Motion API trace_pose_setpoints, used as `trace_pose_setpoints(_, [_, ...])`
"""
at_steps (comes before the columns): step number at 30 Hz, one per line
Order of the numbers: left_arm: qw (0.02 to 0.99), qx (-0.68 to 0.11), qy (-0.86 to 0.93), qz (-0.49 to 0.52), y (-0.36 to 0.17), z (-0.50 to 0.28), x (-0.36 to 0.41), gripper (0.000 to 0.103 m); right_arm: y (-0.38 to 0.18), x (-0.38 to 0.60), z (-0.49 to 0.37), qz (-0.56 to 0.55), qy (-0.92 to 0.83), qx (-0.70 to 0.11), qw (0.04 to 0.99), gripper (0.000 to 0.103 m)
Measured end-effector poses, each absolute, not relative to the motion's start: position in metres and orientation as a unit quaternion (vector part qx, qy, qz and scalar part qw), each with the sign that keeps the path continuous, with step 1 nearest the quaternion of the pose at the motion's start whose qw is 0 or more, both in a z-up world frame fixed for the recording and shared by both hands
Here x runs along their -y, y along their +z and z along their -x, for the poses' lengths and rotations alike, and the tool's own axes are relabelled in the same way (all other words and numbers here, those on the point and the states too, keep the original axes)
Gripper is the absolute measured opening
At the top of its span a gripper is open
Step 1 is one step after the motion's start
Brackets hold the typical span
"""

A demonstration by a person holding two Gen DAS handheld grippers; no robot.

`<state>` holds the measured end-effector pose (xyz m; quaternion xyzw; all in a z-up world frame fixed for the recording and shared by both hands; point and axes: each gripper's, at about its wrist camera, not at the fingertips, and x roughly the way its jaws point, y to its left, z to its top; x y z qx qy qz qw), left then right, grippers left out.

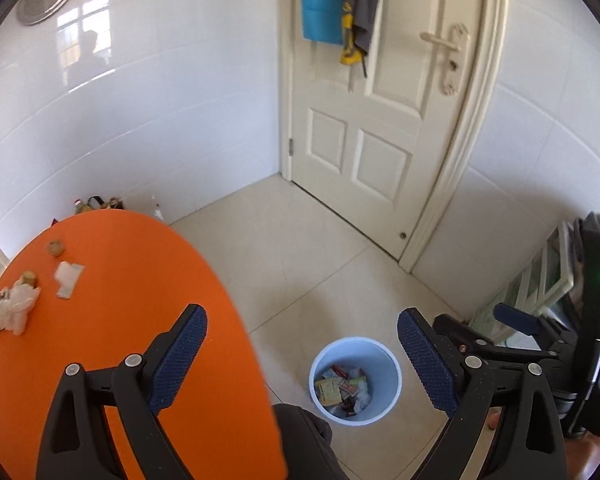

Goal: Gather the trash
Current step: 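Move both tools back over the orange table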

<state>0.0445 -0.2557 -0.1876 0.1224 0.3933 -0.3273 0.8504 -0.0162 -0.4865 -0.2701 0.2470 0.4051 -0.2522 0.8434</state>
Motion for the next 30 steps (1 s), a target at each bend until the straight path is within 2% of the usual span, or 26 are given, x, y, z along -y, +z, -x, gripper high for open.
trace_pose_setpoints(11, [0.899, -0.349, -0.264, -0.038, -0.124, -0.025, 0.119, 0.095, -0.187, 0.398, -0.027, -0.166, -0.202, -0.356, 0.897, 0.103])
trace_pose_setpoints(17, [0.919, -0.325, -0.221, 0.005, -0.107, -0.008, 0.044, 0.095, -0.158, 0.347, -0.055, -0.123, -0.168, -0.332, 0.92, 0.103])
trace_pose_setpoints(22, [0.931, -0.315, -0.185, 0.021, -0.099, 0.008, -0.01, 0.096, -0.142, 0.306, -0.076, -0.096, -0.131, -0.321, 0.933, 0.103])
trace_pose_setpoints(25, [0.939, -0.307, -0.155, 0.026, -0.1, 0.022, -0.039, 0.102, -0.137, 0.278, -0.092, -0.078, -0.104, -0.318, 0.939, 0.103])
trace_pose_setpoints(30, [0.941, -0.313, -0.124, 0.035, -0.11, 0.024, -0.068, 0.102, -0.144, 0.243, -0.119, -0.058, -0.061, -0.327, 0.941, 0.103])
